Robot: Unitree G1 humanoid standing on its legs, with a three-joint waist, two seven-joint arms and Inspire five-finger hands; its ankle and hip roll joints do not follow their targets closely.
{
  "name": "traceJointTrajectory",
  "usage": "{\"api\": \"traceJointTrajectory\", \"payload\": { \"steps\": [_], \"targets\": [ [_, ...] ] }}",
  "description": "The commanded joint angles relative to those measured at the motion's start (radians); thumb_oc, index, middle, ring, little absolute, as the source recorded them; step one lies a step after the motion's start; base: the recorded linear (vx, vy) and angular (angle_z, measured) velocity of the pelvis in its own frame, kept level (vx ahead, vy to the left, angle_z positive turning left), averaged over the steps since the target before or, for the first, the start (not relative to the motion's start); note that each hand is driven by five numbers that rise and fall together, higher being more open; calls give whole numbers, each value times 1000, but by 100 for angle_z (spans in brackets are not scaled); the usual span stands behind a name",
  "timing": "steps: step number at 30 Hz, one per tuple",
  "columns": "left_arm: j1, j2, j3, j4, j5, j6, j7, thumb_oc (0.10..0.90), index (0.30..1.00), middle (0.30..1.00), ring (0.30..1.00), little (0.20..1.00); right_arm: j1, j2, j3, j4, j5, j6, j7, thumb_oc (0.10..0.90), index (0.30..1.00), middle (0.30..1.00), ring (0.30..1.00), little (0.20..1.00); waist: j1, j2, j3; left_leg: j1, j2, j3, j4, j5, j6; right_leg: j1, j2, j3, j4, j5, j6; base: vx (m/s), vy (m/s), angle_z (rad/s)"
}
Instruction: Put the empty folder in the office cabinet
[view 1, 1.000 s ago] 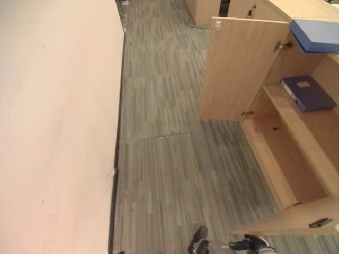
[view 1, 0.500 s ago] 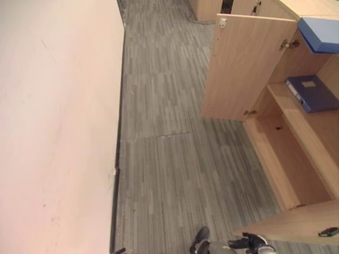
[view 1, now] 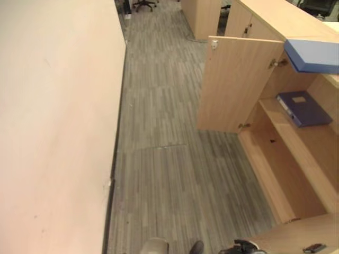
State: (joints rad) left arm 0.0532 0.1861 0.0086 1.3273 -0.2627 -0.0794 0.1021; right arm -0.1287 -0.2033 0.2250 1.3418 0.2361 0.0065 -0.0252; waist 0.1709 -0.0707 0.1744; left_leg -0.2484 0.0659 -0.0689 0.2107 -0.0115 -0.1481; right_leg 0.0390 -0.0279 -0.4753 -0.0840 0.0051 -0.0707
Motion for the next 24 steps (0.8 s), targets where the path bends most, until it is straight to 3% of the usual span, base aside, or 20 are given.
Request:
{"api": "traceJointTrajectory", "payload": {
  "steps": [1, 4, 7, 9, 12, 13, 14, 15, 18, 19, 21, 24],
  "targets": [
    [19, 53, 1, 0, -23, -18, 38, 800, 900, 900, 900, 900, -8, -29, 12, 10, -15, -21, -5, 800, 900, 900, 900, 900, 46, 8, 2, 18, 47, -46, -96, 84, 52, 37, -122, 78, 95, -74, 147, 276, 147, -24],
    [33, 44, 17, 21, -59, -24, 51, 800, 900, 900, 900, 900, 0, -31, 7, 26, -21, -20, -10, 800, 900, 900, 900, 900, 62, 24, 2, -24, 163, -101, -264, 186, 20, 65, -129, 141, 116, -116, 165, 219, 192, -29],
    [51, 26, 34, 40, -70, -18, 50, 800, 900, 900, 900, 900, 28, -38, -15, 44, -29, -13, -6, 800, 900, 900, 900, 900, 67, 44, -17, -30, 198, -136, -298, 220, -7, 102, -138, 183, 111, -132, 183, 273, 235, -64],
    [62, 18, 41, 55, -67, -14, 44, 800, 900, 900, 900, 900, 43, -36, -26, 58, -38, -9, 1, 800, 900, 900, 900, 900, 68, 61, -44, -3, 192, -146, -298, 212, -20, 119, -137, 190, 97, -129, 190, 258, 248, -52],
    [61, 27, 41, 60, -55, -10, 40, 800, 900, 900, 900, 900, 62, -30, -45, 75, -42, 0, 5, 800, 900, 900, 900, 900, 69, 51, -69, 38, 155, -120, -298, 208, -16, 131, -181, 181, 76, -92, 217, 294, 319, -31],
    [50, 38, 39, 52, -55, -12, 43, 800, 900, 900, 900, 900, 65, -22, -48, 72, -41, 4, 9, 800, 900, 900, 900, 900, 71, 32, -70, 37, 119, -92, -267, 177, 4, 134, -228, 178, 78, -68, 238, 225, 287, 2],
    [50, 38, 39, 52, -55, -12, 43, 800, 900, 900, 900, 900, 65, -21, -48, 72, -41, 4, 9, 800, 900, 900, 900, 900, 71, 32, -70, 38, 119, -92, -267, 177, 4, 134, -228, 178, 78, -68, 238, 237, 412, 12],
    [28, 55, 36, 35, -55, -14, 48, 800, 900, 900, 900, 900, 58, -17, -46, 64, -41, 6, 10, 800, 900, 900, 900, 900, 74, 12, -74, 18, 55, -68, -209, 123, 42, 114, -284, 182, 89, -31, 261, 144, 317, 3],
    [-4, 74, 23, 6, -49, -17, 57, 800, 900, 900, 900, 900, 42, -10, -38, 40, -43, 5, 10, 800, 900, 900, 900, 900, 74, -5, -91, 29, -34, -30, -200, 84, 90, 77, -382, 175, 152, 62, 284, 222, 442, -32],
    [-8, 79, 17, -9, -50, -19, 58, 800, 900, 900, 900, 900, 34, -8, -29, 14, -50, 6, 12, 800, 900, 900, 900, 900, 69, -2, -97, 69, -79, -12, -222, 72, 121, 59, -459, 148, 242, 144, 277, 339, 503, -26],
    [-6, 83, 17, -9, -41, -16, 58, 800, 900, 900, 900, 900, 35, -3, -23, 2, -50, 4, 12, 800, 900, 900, 900, 900, 70, -2, -99, 119, -95, -3, -251, 51, 127, 66, -496, 121, 295, 146, 276, 246, 311, -15],
    [12, 88, 24, -4, -27, -5, 49, 800, 900, 900, 900, 900, 33, 6, -4, -16, -65, 5, 15, 800, 900, 900, 900, 900, 79, -12, -84, 212, -129, 30, -292, 17, 148, 89, -579, -25, 379, 241, 290, 223, 255, -17]
  ]
}}
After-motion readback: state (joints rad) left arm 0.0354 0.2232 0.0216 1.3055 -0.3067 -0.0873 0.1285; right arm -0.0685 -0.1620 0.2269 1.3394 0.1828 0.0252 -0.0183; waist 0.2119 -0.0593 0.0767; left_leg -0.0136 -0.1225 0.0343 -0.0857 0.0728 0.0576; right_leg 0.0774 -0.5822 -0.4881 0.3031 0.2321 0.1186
